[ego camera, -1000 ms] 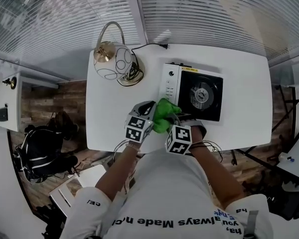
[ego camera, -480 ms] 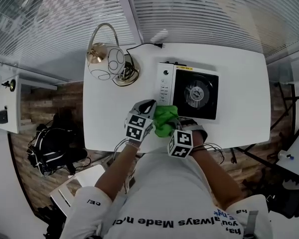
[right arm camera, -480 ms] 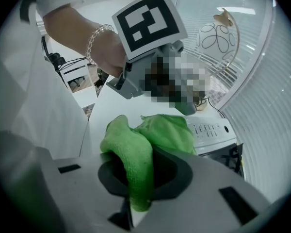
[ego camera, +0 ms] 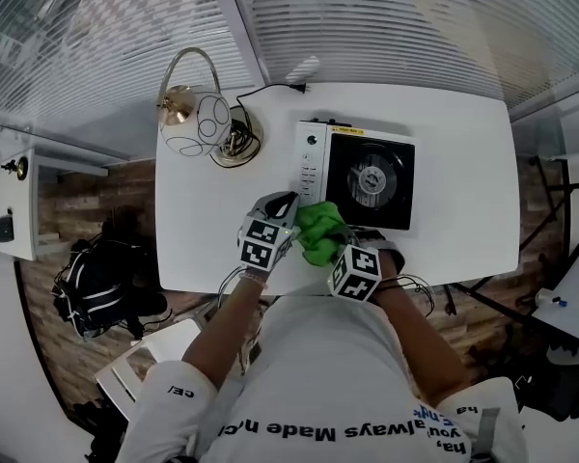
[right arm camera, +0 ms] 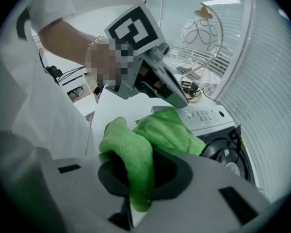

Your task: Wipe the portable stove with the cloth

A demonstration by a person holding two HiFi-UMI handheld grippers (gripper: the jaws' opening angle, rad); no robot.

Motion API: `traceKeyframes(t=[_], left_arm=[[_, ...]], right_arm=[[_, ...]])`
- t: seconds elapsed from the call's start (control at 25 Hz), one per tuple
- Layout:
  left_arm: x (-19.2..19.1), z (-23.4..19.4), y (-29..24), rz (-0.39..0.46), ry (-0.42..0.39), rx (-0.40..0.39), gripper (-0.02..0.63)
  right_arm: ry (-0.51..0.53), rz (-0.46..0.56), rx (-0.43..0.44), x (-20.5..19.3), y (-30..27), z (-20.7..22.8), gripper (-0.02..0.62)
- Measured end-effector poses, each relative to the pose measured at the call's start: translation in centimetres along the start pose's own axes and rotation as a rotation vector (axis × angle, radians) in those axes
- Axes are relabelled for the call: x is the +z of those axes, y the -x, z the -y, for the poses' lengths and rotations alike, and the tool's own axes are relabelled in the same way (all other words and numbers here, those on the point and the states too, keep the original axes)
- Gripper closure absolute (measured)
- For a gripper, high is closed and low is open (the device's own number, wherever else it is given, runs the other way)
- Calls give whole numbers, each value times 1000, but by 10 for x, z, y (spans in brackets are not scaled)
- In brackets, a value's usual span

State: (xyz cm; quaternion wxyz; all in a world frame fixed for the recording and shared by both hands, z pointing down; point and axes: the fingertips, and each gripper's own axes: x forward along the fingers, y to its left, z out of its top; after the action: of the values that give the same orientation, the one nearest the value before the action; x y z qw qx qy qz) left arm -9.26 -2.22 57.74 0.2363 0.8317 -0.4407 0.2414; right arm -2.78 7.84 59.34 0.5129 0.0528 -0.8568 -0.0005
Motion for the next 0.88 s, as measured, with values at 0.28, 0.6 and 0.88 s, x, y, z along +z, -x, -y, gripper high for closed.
traceKeyframes(t=[0.28,0.6,0.88], left_arm=[[-3,2,-3,-13,3,1,583],[-4,7,-5,-22,-5,4,583],[-4,8,-7,-36,-34,18,583]], right_arm=[[-84,24,17,-9,11,11,554],[-154,36,-10,-24,22,29,554],[-179,41,-19,-35,28,33,554]])
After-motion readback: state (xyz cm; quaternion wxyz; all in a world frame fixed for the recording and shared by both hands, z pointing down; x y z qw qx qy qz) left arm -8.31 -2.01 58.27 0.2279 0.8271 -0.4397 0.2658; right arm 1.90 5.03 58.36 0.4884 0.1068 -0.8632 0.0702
